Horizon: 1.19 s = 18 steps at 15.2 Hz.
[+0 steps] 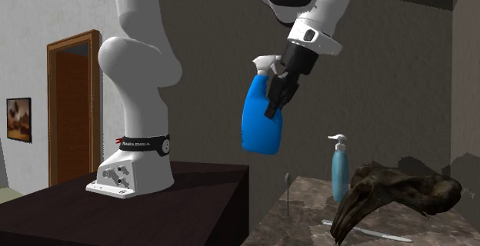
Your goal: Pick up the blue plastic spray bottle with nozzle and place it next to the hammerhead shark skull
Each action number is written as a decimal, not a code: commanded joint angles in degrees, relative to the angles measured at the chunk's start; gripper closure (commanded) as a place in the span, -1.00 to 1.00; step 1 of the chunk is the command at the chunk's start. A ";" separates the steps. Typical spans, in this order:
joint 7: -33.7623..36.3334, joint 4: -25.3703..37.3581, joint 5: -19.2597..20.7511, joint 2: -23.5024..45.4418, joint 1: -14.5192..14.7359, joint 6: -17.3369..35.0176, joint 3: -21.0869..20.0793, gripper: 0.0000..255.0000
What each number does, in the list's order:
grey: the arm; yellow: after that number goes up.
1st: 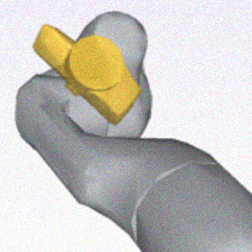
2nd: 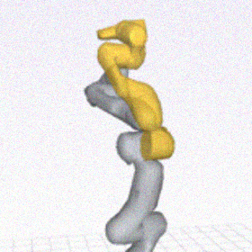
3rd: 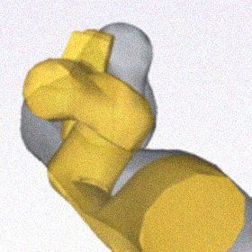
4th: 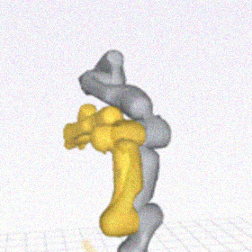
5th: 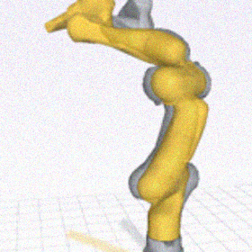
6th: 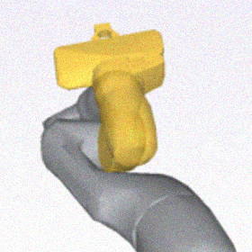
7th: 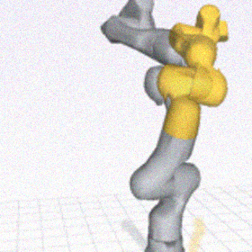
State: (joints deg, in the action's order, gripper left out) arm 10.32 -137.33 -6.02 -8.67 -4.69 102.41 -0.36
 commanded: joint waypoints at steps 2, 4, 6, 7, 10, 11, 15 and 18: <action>0.28 1.22 0.04 -1.33 0.01 -2.55 0.00 1.00; 0.42 2.06 0.08 -2.10 -0.01 -4.16 0.02 1.00; 0.56 2.96 0.12 -2.81 -0.02 -5.77 0.04 1.00; 0.63 3.43 0.13 -3.15 -0.02 -6.57 0.05 1.00; 0.82 4.74 0.17 -3.99 -0.04 -8.71 0.07 1.00; 2.07 5.13 -0.67 -3.60 0.69 -8.58 -0.77 1.00; 7.04 7.33 -3.81 -1.45 3.51 -7.94 -4.07 1.00; 10.75 9.64 -5.84 0.73 5.54 -7.40 -6.44 1.00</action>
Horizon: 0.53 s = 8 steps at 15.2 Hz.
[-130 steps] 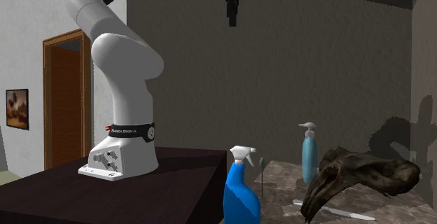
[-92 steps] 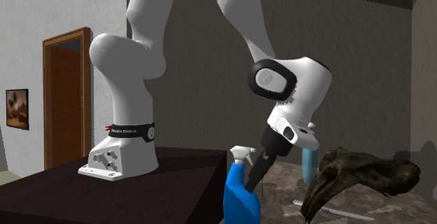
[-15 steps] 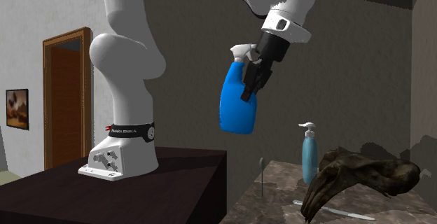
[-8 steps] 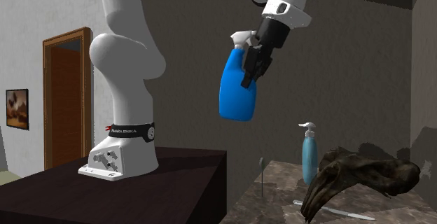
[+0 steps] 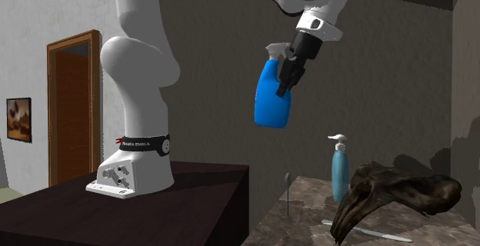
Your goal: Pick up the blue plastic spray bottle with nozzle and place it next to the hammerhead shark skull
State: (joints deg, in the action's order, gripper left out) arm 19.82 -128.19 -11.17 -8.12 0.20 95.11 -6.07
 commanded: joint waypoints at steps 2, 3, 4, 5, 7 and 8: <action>3.74 2.35 -1.84 1.89 1.97 0.27 -2.25 1.00; 4.98 3.37 -2.35 2.83 2.61 0.46 -2.99 1.00; 6.22 4.45 -2.82 3.81 3.25 0.64 -3.71 1.00; 7.47 5.59 -3.24 4.84 3.89 0.81 -4.42 1.00; 9.97 8.06 -3.94 7.04 5.15 1.13 -5.78 1.00; 11.22 9.39 -4.21 8.21 5.78 1.27 -6.43 1.00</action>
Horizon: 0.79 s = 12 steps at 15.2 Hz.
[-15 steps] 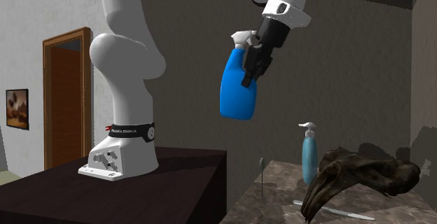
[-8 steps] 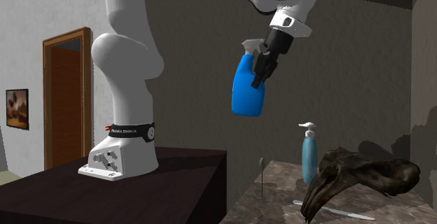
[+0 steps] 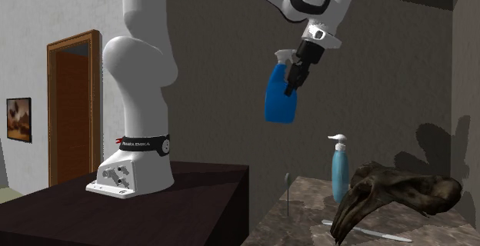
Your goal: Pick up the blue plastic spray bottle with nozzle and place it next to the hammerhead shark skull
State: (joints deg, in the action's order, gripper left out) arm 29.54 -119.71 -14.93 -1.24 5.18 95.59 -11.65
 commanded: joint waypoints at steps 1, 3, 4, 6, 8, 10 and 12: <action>2.76 2.31 -0.68 2.54 1.43 0.92 -1.48 1.00; 5.29 5.30 -0.97 5.10 2.71 1.13 -2.69 1.00; 6.56 6.90 -1.05 6.45 3.37 1.19 -3.25 1.00; 9.10 10.31 -1.04 9.28 4.71 1.25 -4.30 1.00; 11.65 14.03 -0.85 12.29 6.13 1.18 -5.24 1.00; 12.35 14.87 -0.71 13.57 6.67 1.80 -5.50 1.00; 12.06 13.99 -0.63 14.09 6.75 3.16 -5.48 1.00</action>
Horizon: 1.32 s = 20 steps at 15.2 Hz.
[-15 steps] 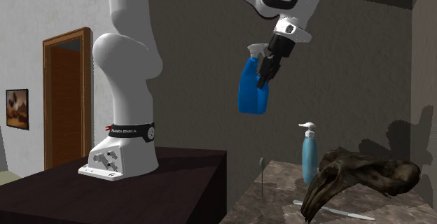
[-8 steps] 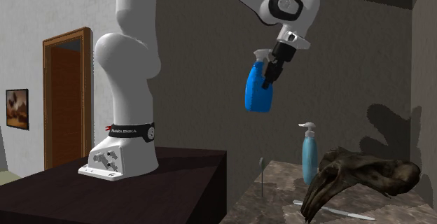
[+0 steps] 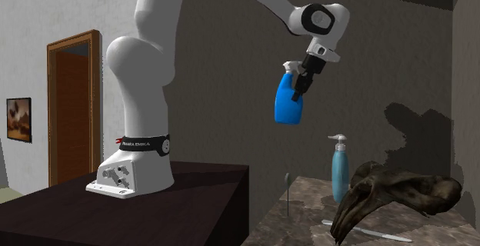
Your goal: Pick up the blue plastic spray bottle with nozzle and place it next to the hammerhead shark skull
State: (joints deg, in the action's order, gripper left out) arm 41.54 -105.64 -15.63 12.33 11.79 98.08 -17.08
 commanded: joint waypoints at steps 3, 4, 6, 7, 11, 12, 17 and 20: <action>-0.36 -1.32 0.19 1.38 0.25 2.69 -0.02 1.00; -0.49 -1.70 0.23 1.69 0.29 3.36 0.00 1.00; -0.76 -2.43 0.32 2.33 0.38 4.69 0.02 1.00; -0.89 -2.78 0.37 2.67 0.42 5.36 0.04 1.00; -1.39 -4.04 0.57 4.12 0.60 7.98 0.11 1.00; -1.51 -4.32 0.62 4.51 0.65 8.63 0.13 1.00; -2.09 -5.55 0.89 6.59 0.90 11.85 0.26 1.00; -2.43 -6.14 1.07 7.95 1.06 13.74 0.36 1.00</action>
State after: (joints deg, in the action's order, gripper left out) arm 39.21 -111.36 -14.56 19.98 12.79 111.07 -16.73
